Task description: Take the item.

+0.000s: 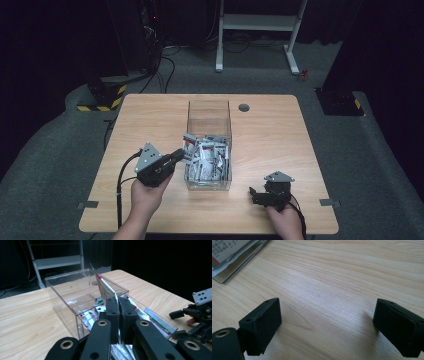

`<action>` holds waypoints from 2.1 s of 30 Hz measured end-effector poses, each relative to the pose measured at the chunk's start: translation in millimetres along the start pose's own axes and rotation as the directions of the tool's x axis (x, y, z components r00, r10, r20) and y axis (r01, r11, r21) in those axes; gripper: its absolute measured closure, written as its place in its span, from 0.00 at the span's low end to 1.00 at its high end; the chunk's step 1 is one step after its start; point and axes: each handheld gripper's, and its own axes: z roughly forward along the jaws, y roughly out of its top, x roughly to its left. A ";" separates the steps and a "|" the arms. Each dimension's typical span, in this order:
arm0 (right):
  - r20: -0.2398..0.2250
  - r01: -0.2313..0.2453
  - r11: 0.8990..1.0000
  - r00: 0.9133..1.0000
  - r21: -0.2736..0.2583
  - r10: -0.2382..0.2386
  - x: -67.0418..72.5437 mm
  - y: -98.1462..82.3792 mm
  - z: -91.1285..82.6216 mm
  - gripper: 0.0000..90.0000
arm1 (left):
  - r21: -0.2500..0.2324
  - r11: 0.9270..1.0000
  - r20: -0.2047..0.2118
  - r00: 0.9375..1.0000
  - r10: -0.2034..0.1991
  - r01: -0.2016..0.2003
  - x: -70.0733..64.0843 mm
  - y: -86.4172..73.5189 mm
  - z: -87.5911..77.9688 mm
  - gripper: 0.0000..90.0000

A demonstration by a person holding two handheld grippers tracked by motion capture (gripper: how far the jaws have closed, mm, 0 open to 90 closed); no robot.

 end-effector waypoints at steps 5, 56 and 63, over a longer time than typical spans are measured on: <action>0.000 0.000 1.000 1.000 0.000 0.000 0.0 0.0 0.0 0.09 | -0.002 1.000 -0.017 1.000 0.002 -0.002 4.9 0.2 -4.7 0.97; -0.001 -0.001 1.000 1.000 0.001 0.001 0.1 0.0 0.0 0.09 | 0.040 0.997 -0.174 0.983 -0.052 0.060 70.0 -26.2 -19.1 0.97; -0.001 -0.001 1.000 1.000 0.001 0.001 0.2 -0.1 -0.2 0.09 | 0.062 0.995 -0.185 0.980 -0.068 0.081 76.1 -32.7 -8.8 0.97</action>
